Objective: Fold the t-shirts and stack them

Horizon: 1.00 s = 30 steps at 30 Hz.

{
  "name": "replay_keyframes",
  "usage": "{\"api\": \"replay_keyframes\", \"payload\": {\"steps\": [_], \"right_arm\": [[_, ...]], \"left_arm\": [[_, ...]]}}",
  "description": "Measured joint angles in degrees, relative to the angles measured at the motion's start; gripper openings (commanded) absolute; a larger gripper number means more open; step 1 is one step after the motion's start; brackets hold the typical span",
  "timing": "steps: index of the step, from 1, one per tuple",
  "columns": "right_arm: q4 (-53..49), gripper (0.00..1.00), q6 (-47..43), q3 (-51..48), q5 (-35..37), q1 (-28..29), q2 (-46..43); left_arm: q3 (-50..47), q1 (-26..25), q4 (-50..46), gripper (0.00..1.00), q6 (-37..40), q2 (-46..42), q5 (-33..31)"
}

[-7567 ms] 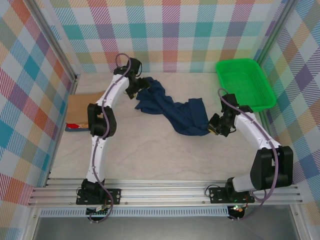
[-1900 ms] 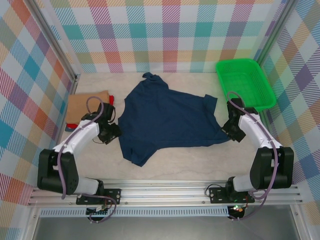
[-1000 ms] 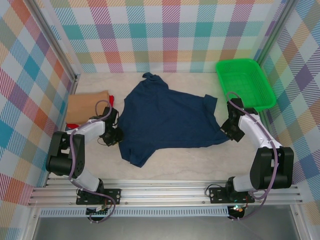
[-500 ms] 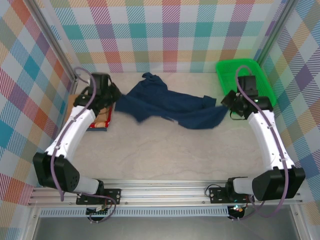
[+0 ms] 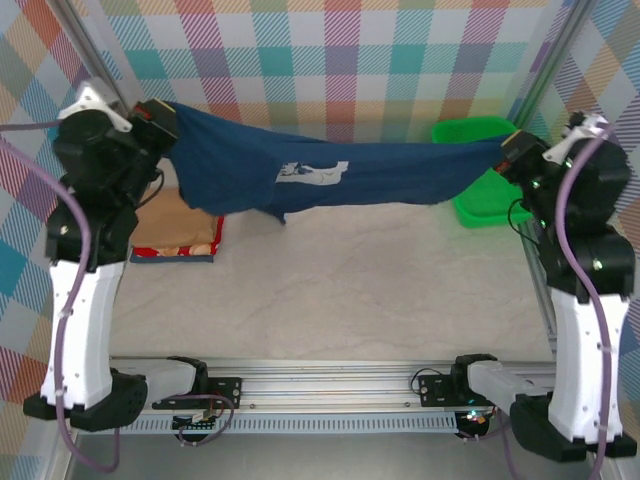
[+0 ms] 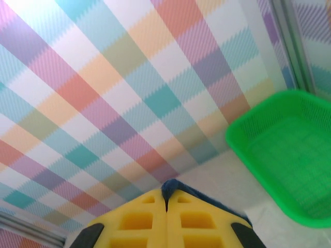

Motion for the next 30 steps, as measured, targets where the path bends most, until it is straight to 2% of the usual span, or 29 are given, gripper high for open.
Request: {"api": "replay_keyframes", "payload": {"steps": [5, 9, 15, 19, 22, 26, 30], "right_arm": [[1.0, 0.0, -0.2, 2.9, 0.4, 0.0, -2.8], [2.3, 0.0, -0.1, 3.0, -0.6, 0.0, 0.3], [7.0, 0.0, 0.5, 3.0, -5.2, -0.5, 14.3], [9.2, 0.0, 1.6, 5.0, -8.5, -1.8, 25.4], [9.5, 0.0, 2.1, 10.3, -10.0, -2.6, 31.4], [11.0, 0.0, 3.0, 17.3, -11.6, -3.5, 33.9], [13.0, 0.0, 3.3, 23.1, -12.0, -4.1, 33.4]], "left_arm": [[7.5, 0.0, -1.0, 0.0, -0.3, 1.0, 1.0], [13.1, 0.3, -2.1, 0.0, -1.6, 7.0, 3.5], [22.6, 3.1, -4.4, 0.0, -5.2, 26.6, 11.2], [37.2, 5.2, -7.4, 0.0, -8.7, 44.7, 16.9], [48.3, 7.2, -7.0, 0.0, -13.3, 54.2, 20.7], [51.9, 10.3, -2.7, 0.0, -19.3, 55.8, 24.4], [53.3, 12.7, 1.9, 0.0, -21.7, 52.9, 26.3]]}}
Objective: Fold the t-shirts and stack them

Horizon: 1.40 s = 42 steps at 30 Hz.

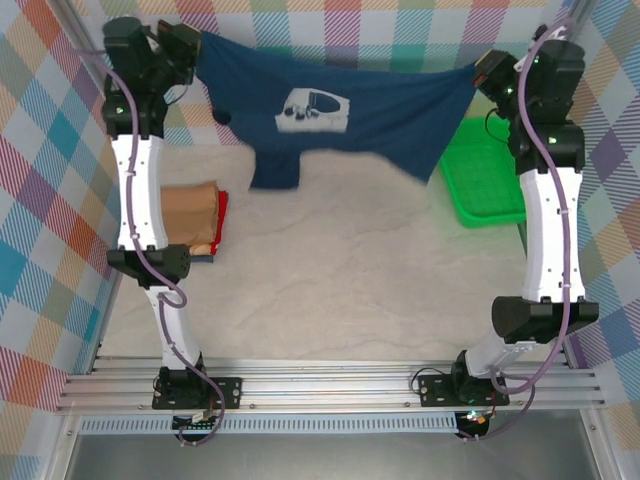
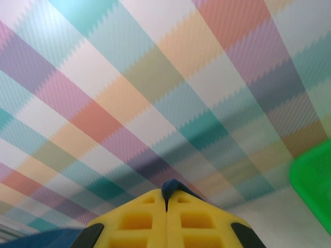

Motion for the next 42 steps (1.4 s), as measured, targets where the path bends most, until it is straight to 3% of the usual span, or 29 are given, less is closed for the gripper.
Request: {"api": "replay_keyframes", "payload": {"steps": [5, 8, 13, 17, 20, 28, 42], "right_arm": [[0.2, 0.0, 0.0, -2.8, -0.6, -0.1, -5.5], [0.2, 0.0, 0.5, -13.6, -1.0, -0.1, -12.3], [-3.0, 0.0, 1.7, -41.1, -1.0, -0.1, -22.7], [-7.1, 0.0, 3.0, -59.9, -1.5, -0.1, -22.3], [-8.7, 0.0, 3.2, -69.9, -2.6, -0.2, -18.6], [-10.0, 0.0, 2.1, -73.1, -2.7, -0.2, -7.7], [-17.5, 0.0, 1.6, -75.0, 3.5, -0.3, -13.6]], "left_arm": [[-4.6, 0.5, -1.6, 0.0, 2.5, -9.7, 0.4], [-22.7, -0.1, -2.7, 0.0, 5.5, -23.0, -0.2], [-64.9, -2.2, -2.1, 0.0, 7.2, -41.7, -1.8], [-90.6, -5.7, -1.7, 0.0, 8.3, -39.3, -2.2], [-102.3, -8.4, -2.9, 0.0, 10.3, -32.2, -3.7], [-109.3, -12.0, -4.3, 0.0, 14.1, -31.6, -9.3], [-110.6, -12.9, -9.8, 0.0, 17.5, -38.9, -20.8]]}}
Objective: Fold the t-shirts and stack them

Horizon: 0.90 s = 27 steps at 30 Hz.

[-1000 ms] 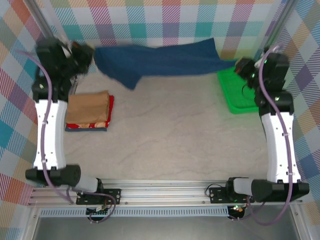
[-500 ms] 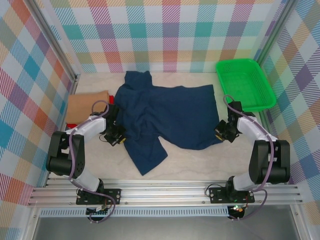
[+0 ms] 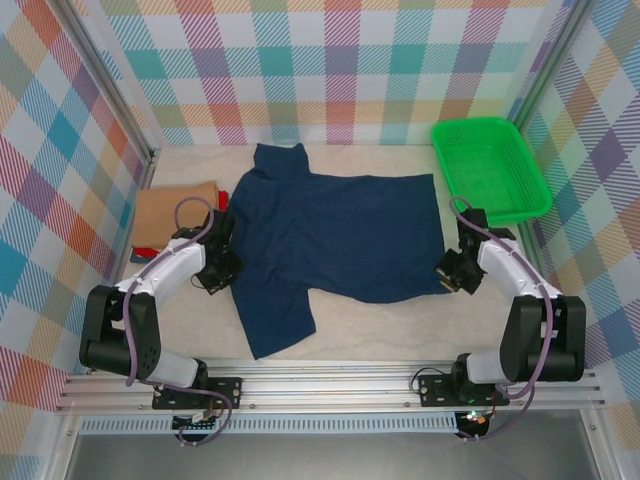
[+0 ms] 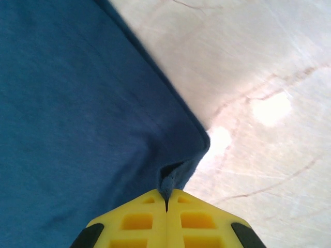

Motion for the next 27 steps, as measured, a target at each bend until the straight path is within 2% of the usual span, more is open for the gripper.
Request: {"api": "replay_keyframes", "payload": {"steps": [9, 16, 20, 27], "right_arm": [[-3.2, 0.0, 2.1, -4.6, 3.8, 0.0, -1.1], [-1.6, 0.0, 3.2, -6.3, 3.1, 0.0, 2.2], [-0.8, 0.0, 3.1, -5.1, 3.3, 0.0, 4.0], [0.8, 0.0, 2.7, 1.8, 4.6, -0.7, 13.0]], "left_arm": [[-4.9, 0.0, -0.4, 0.0, 1.4, -0.8, -2.2], [-4.7, -0.1, 2.1, 0.0, 2.6, 1.4, -2.0], [1.1, -0.1, 2.4, 0.0, 3.8, 6.8, -2.5], [12.9, 0.8, 2.4, 0.0, 5.5, 17.9, -6.5]]}}
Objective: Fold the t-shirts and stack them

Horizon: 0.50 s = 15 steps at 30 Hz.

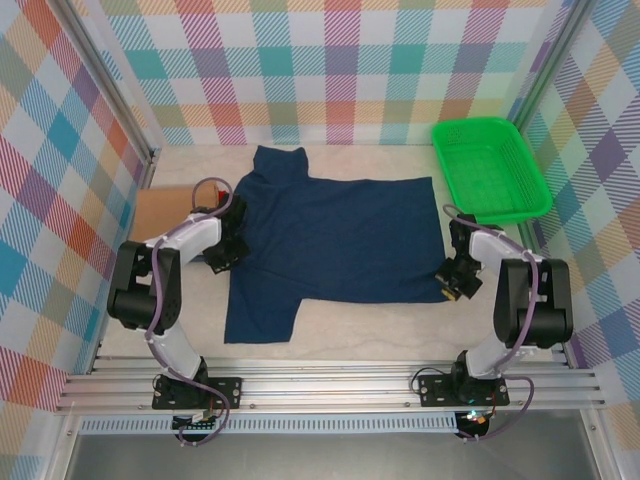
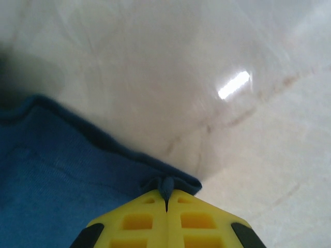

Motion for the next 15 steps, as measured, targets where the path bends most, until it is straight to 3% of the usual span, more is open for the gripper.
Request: {"api": "replay_keyframes", "payload": {"steps": [9, 10, 13, 15], "right_arm": [[0.7, 0.0, 0.0, 2.9, -0.2, -0.5, 2.2], [0.8, 0.0, 0.0, 2.7, -0.4, -0.5, 1.8], [0.7, 0.0, 0.0, 0.8, -1.0, -0.5, -0.8], [0.5, 0.0, 0.0, -1.3, -1.6, -0.5, -3.1]], "left_arm": [[0.8, 0.8, -1.6, 0.02, 0.9, 0.5, 0.0], [0.1, 0.5, -1.7, 0.09, 0.9, -0.8, 0.0], [-3.4, -0.5, -3.3, 0.49, 0.4, -8.1, 0.0], [-5.7, -1.5, -4.7, 0.54, 0.0, -14.1, -0.1]]}}
